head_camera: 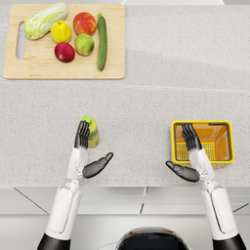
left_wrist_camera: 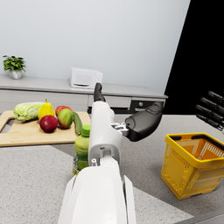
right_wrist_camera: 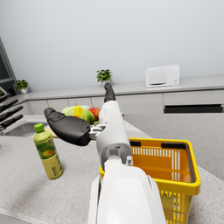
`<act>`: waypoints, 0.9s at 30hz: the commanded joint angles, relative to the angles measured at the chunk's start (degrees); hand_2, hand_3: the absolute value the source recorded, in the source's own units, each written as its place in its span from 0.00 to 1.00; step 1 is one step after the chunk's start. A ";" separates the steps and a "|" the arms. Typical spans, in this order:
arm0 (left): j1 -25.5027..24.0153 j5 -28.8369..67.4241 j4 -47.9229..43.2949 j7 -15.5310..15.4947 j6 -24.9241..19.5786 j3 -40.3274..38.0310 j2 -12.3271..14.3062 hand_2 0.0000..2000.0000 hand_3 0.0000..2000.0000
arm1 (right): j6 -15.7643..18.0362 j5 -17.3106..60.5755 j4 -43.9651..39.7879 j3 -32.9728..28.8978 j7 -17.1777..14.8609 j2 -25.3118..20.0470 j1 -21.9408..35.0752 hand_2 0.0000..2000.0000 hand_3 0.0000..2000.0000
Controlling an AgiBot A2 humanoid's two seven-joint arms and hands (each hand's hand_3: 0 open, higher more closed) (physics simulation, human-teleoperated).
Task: Pick up the green tea and place it into the yellow basket
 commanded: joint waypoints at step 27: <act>8.22 19.38 16.48 -5.71 -5.72 -7.71 4.77 0.00 0.00 | -5.66 19.38 3.65 -12.49 5.73 -3.55 4.64 0.00 0.00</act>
